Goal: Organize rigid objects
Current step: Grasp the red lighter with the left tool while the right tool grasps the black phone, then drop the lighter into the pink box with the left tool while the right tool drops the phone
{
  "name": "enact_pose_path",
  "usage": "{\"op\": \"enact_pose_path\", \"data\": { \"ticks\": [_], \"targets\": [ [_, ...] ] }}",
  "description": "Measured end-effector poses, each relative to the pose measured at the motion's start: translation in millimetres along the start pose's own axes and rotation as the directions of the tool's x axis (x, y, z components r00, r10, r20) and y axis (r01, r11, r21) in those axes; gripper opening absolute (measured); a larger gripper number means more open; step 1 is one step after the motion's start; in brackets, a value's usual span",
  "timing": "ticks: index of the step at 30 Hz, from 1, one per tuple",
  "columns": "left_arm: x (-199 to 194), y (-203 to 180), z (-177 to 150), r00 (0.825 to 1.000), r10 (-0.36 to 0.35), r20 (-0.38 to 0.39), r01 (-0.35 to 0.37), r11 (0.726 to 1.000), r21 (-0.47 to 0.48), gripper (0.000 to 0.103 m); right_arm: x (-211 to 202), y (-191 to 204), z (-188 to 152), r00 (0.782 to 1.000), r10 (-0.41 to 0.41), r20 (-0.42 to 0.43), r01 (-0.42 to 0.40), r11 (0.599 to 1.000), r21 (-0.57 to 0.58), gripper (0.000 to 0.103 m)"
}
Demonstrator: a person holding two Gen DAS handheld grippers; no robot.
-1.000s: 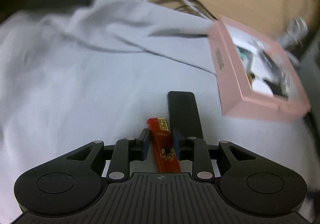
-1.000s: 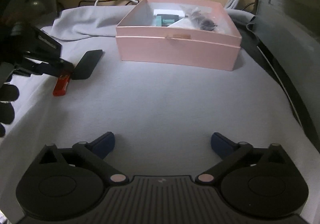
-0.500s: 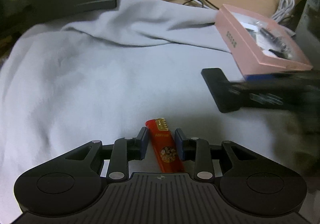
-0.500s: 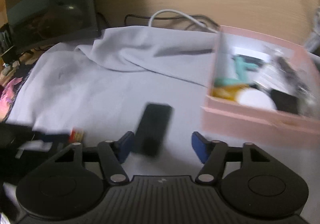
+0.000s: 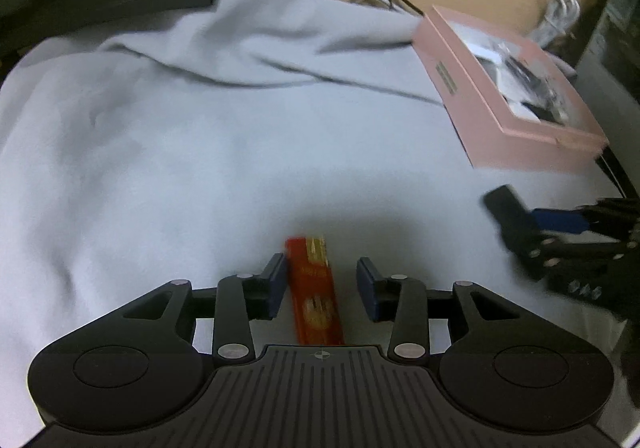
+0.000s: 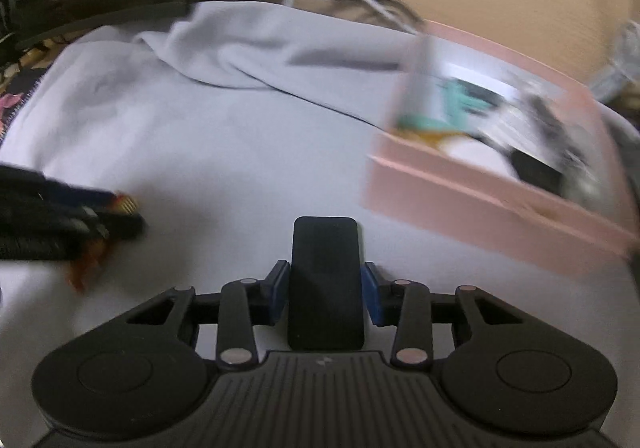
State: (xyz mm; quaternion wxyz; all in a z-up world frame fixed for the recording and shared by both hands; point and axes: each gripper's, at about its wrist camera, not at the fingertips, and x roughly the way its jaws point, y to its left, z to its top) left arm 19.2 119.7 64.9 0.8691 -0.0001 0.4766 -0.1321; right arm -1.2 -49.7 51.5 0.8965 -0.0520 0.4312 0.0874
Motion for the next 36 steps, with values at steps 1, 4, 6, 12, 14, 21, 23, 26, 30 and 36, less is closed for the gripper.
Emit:
{"op": "enact_pose_path", "data": {
  "ticks": [1, 4, 6, 12, 14, 21, 23, 26, 30, 36],
  "targets": [
    [-2.2, -0.4, -3.5, 1.0, -0.001, 0.002, 0.001, 1.0, 0.005, 0.042, -6.1, -9.3, -8.2, 1.0, -0.015, -0.002, 0.015, 1.0, 0.017, 0.038],
    [-5.0, -4.1, -12.5, 0.999, 0.017, 0.029, -0.018, 1.0, 0.023, 0.042, -19.9, -29.4, -27.4, 1.0, -0.011, -0.003, 0.011, 0.998, 0.067, 0.04],
    [-4.8, -7.5, -14.9, 0.998, 0.037, 0.045, -0.038, 0.999, 0.025, 0.042, -25.0, -32.6, -36.0, 1.0, -0.015, 0.013, 0.014, 0.998, 0.068, 0.044],
    [-3.7, -2.0, -11.5, 0.999, 0.022, 0.048, -0.023, 1.0, 0.003, 0.042, -21.2, -29.9, -35.3, 0.999, -0.033, 0.042, 0.03, 0.996, 0.078, 0.046],
    [-6.3, 2.6, -12.3, 0.999, -0.005, 0.037, 0.005, 1.0, -0.006, 0.042, -17.3, -28.6, -30.2, 0.999, -0.035, 0.035, 0.032, 0.996, 0.083, 0.046],
    [-15.3, 9.1, -18.4, 1.0, -0.009, 0.018, 0.01, 0.999, -0.033, 0.026, -27.5, -25.8, -31.6, 0.999, 0.011, -0.035, -0.008, 0.997, 0.077, 0.038],
    [-18.3, -1.9, -23.1, 1.0, 0.009, 0.025, -0.011, 0.999, 0.048, 0.026, -39.5, -29.0, -35.3, 0.998, 0.031, -0.047, -0.026, 0.995, 0.093, 0.038],
    [-35.2, -25.3, -30.2, 0.998, -0.039, 0.052, 0.03, 0.985, 0.168, 0.024, -67.2, -35.0, -41.1, 0.999, 0.027, -0.023, -0.025, 0.996, 0.091, 0.038],
    [-75.7, -61.7, -1.1, 0.97, -0.209, 0.124, 0.168, 0.945, 0.28, 0.01, -113.4, -49.1, -45.6, 0.999, -0.012, 0.041, 0.009, 0.996, 0.086, 0.038],
    [-113.6, -102.9, 91.5, 0.884, -0.34, 0.321, 0.199, 0.895, 0.399, 0.01, -172.3, -71.0, -44.6, 0.974, -0.131, 0.184, 0.103, 0.982, 0.156, 0.038]
  ]
}}
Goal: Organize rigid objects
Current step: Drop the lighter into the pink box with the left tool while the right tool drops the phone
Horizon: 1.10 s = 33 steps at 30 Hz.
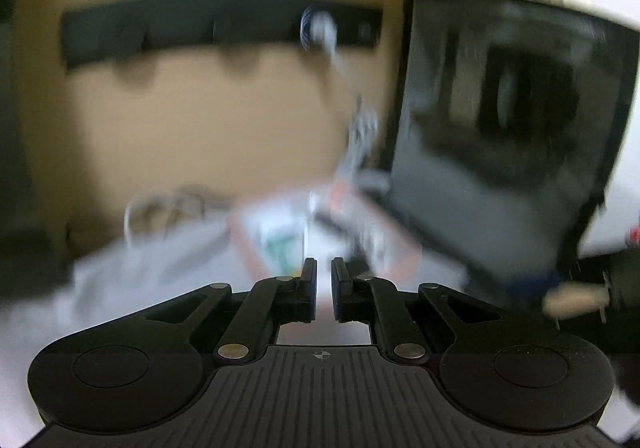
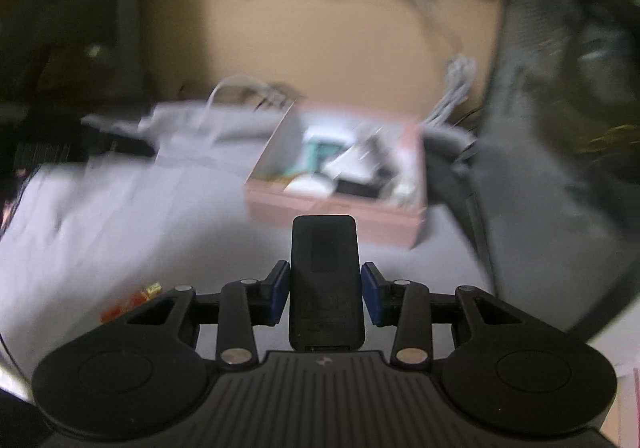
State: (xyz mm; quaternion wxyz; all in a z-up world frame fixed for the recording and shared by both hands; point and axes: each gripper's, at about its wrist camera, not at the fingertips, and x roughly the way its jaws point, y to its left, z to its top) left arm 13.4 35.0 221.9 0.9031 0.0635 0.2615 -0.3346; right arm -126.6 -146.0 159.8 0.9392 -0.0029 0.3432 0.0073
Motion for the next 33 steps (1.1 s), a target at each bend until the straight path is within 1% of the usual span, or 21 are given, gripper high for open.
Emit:
{"op": "enact_pose_path", "data": {
  "ticks": [1, 2, 3, 5, 7, 9, 10, 14, 17, 18, 19, 20, 22, 23, 26, 29, 31, 33],
  "targets": [
    [6.1, 1.4, 9.4, 1.0, 0.009, 0.02, -0.009, 1.0, -0.003, 0.01, -4.9, -4.0, 0.2, 1.0, -0.02, 0.022, 0.019, 1.0, 0.017, 0.038],
    [10.4, 5.9, 14.8, 1.0, 0.008, 0.023, -0.008, 1.0, -0.019, 0.01, -7.0, -6.9, -0.2, 0.999, -0.036, 0.031, 0.035, 0.999, 0.032, 0.038],
    [16.6, 11.4, 16.1, 1.0, -0.006, 0.005, 0.007, 0.999, -0.052, 0.01, -8.0, -9.9, -1.3, 0.998, -0.052, 0.034, 0.05, 0.997, 0.052, 0.038],
    [25.1, 17.6, 7.1, 0.997, -0.039, -0.067, 0.033, 0.994, -0.1, 0.014, -5.8, -15.3, -5.4, 0.998, -0.062, 0.021, 0.059, 0.993, 0.099, 0.038],
    [27.9, 16.1, -19.0, 0.99, -0.032, -0.138, 0.022, 0.997, -0.076, 0.016, 2.8, -16.3, -11.7, 0.998, -0.065, -0.01, 0.066, 0.99, 0.128, 0.038],
    [26.2, 11.2, -53.7, 0.973, -0.013, -0.228, 0.008, 1.0, -0.02, 0.016, 13.5, -13.1, -20.1, 0.996, -0.074, -0.048, 0.079, 0.989, 0.124, 0.038],
    [24.0, 9.1, -71.6, 0.961, -0.007, -0.277, 0.007, 1.0, -0.002, 0.017, 19.3, -11.1, -23.6, 0.995, -0.069, -0.07, 0.077, 0.99, 0.118, 0.038],
    [15.7, 7.9, -124.2, 0.914, 0.021, -0.406, -0.02, 1.0, 0.007, 0.018, 37.4, -0.3, -33.5, 0.991, -0.045, -0.127, 0.054, 0.996, 0.071, 0.038],
    [18.8, 9.7, -147.4, 0.89, 0.065, -0.451, -0.066, 0.998, 0.015, 0.019, 52.6, 7.1, -39.0, 0.985, -0.022, -0.17, 0.031, 0.998, 0.05, 0.038],
    [21.7, 9.7, -150.7, 0.884, 0.067, -0.463, -0.071, 0.997, 0.008, 0.019, 58.4, 10.3, -41.0, 0.982, -0.018, -0.186, 0.026, 0.999, 0.04, 0.038],
    [25.7, 10.4, -155.7, 0.878, 0.064, -0.475, -0.074, 0.997, -0.003, 0.023, 62.8, 12.6, -43.8, 0.98, -0.018, -0.199, 0.024, 0.999, 0.027, 0.038],
    [29.4, 10.7, -158.6, 0.877, 0.063, -0.476, -0.078, 0.997, -0.011, 0.026, 66.9, 15.0, -47.2, 0.978, -0.02, -0.209, 0.023, 1.0, 0.012, 0.038],
    [31.6, 9.8, -162.2, 0.867, 0.064, -0.495, -0.085, 0.996, -0.021, 0.03, 72.5, 19.3, -54.2, 0.974, -0.031, -0.226, 0.028, 0.999, -0.016, 0.038],
    [30.9, 7.5, -161.3, 0.874, 0.067, -0.48, -0.088, 0.996, -0.02, 0.03, 74.3, 20.8, -56.6, 0.972, -0.035, -0.233, 0.03, 0.999, -0.022, 0.038],
    [33.0, 8.3, -161.0, 0.879, 0.063, -0.473, -0.094, 0.995, -0.042, 0.033, 77.4, 23.7, -65.7, 0.967, -0.037, -0.254, 0.029, 0.999, -0.035, 0.038],
    [32.0, 15.3, -159.7, 0.883, 0.039, -0.468, -0.105, 0.988, -0.117, 0.033, 81.9, 26.2, -72.9, 0.961, -0.046, -0.272, 0.034, 0.998, -0.05, 0.038],
    [28.2, 19.7, -160.4, 0.888, 0.021, -0.459, -0.105, 0.982, -0.158, 0.033, 81.9, 25.2, -74.0, 0.964, -0.045, -0.262, 0.033, 0.998, -0.047, 0.039],
    [27.8, 19.7, -160.5, 0.89, 0.014, -0.455, -0.094, 0.984, -0.153, 0.033, 82.1, 23.5, -74.5, 0.964, -0.04, -0.262, 0.03, 0.999, -0.04, 0.039]
  ]
}}
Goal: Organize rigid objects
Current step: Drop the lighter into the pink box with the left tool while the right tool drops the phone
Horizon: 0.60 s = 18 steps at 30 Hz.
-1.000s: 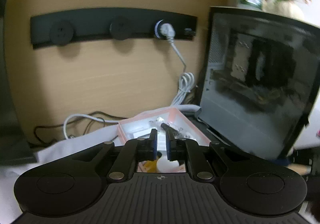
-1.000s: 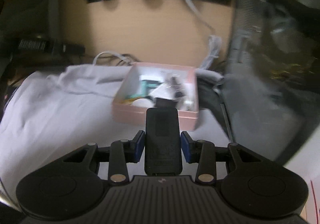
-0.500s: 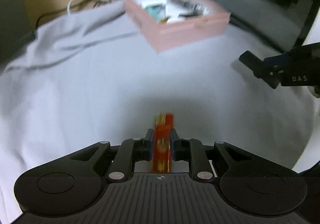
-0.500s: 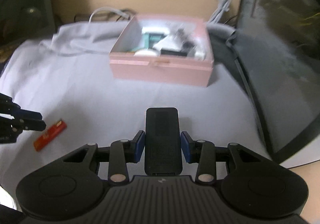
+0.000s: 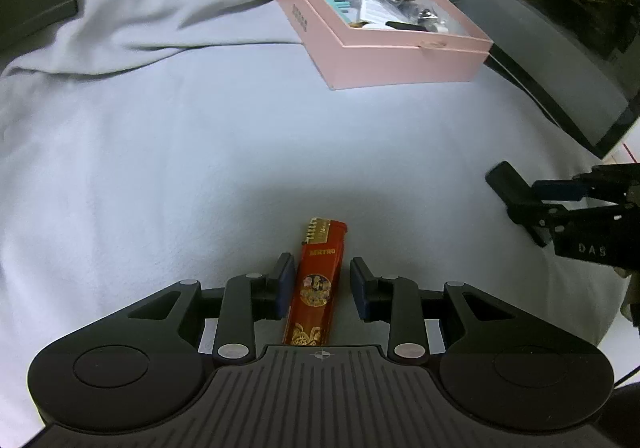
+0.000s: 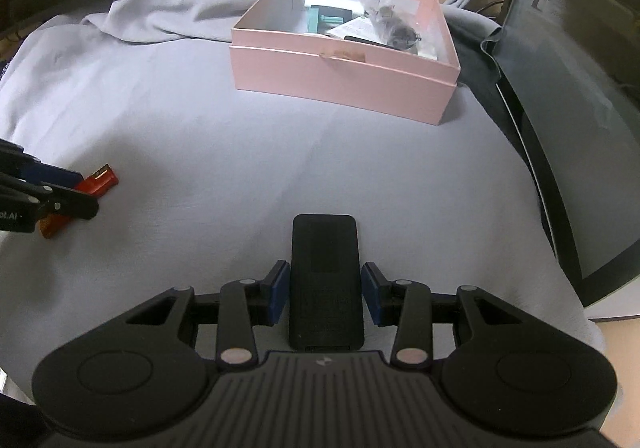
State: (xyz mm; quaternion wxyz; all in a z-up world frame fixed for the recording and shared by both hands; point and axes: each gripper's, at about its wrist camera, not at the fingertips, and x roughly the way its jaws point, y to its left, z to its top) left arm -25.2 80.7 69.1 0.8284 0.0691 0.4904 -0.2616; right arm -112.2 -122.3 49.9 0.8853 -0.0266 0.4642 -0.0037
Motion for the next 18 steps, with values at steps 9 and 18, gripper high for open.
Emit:
{"op": "enact_pose_path", "data": {
  "ticks": [9, 18],
  "targets": [
    [-5.2, -12.0, 0.4, 0.999, 0.003, 0.044, -0.005, 0.998, 0.063, 0.026, -10.5, -20.3, -0.3, 0.997, 0.073, -0.03, -0.07, 0.992, 0.105, 0.038],
    [-72.3, -37.8, 160.5, 0.913, -0.159, 0.376, 0.118, 0.984, 0.131, 0.026, -79.8, -52.0, 91.3, 0.962, 0.009, 0.274, -0.036, 0.995, 0.093, 0.038]
  ]
}}
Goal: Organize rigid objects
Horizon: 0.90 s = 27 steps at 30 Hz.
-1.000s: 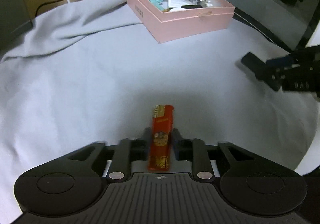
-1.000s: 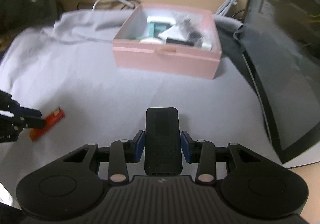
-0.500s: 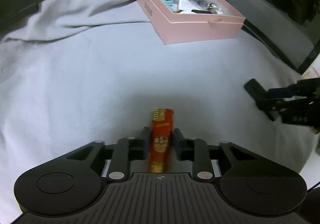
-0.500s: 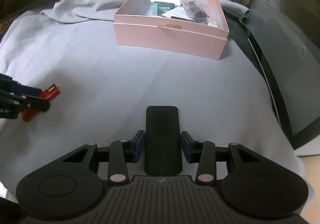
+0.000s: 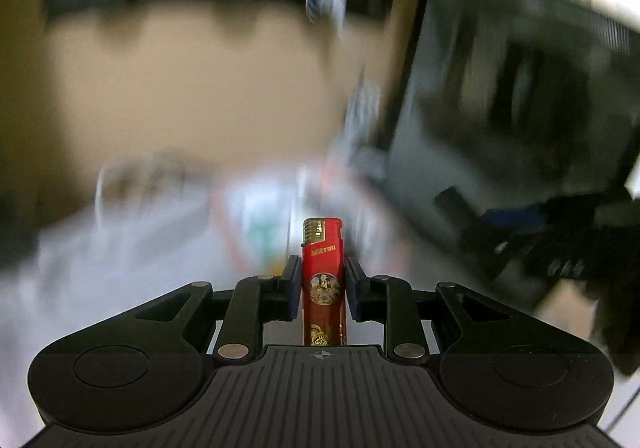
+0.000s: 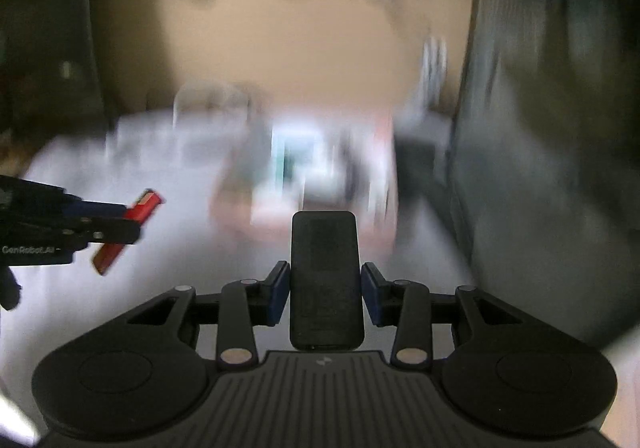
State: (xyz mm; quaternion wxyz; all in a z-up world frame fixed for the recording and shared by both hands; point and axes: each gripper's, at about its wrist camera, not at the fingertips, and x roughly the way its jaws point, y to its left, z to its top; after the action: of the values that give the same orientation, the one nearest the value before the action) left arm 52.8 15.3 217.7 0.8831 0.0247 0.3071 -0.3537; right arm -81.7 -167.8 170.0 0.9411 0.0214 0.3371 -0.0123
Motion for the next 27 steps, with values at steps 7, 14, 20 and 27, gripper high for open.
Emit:
{"op": "enact_pose_path", "data": {
  "ticks": [7, 14, 20, 27],
  "targets": [
    [51.1, 14.1, 53.8, 0.995, 0.09, 0.038, -0.085, 0.991, -0.108, 0.027, 26.2, -17.2, 94.5, 0.984, -0.079, 0.157, 0.069, 0.995, 0.071, 0.061],
    [48.9, 6.4, -58.5, 0.974, 0.208, -0.09, -0.215, 0.973, -0.08, 0.027, 57.3, -20.6, 4.6, 0.997, -0.059, -0.042, 0.064, 0.987, 0.146, 0.066],
    [44.9, -13.6, -152.0, 0.906, 0.309, -0.289, -0.339, 0.939, -0.056, 0.027, 75.1, 9.4, -68.9, 0.986, -0.025, -0.166, 0.034, 0.998, 0.048, 0.066],
    [43.6, -27.6, -177.1, 0.904, 0.37, -0.216, -0.399, 0.91, -0.113, 0.036, 87.9, 20.8, -98.0, 0.984, -0.009, -0.179, 0.006, 1.0, -0.02, 0.075]
  ]
}}
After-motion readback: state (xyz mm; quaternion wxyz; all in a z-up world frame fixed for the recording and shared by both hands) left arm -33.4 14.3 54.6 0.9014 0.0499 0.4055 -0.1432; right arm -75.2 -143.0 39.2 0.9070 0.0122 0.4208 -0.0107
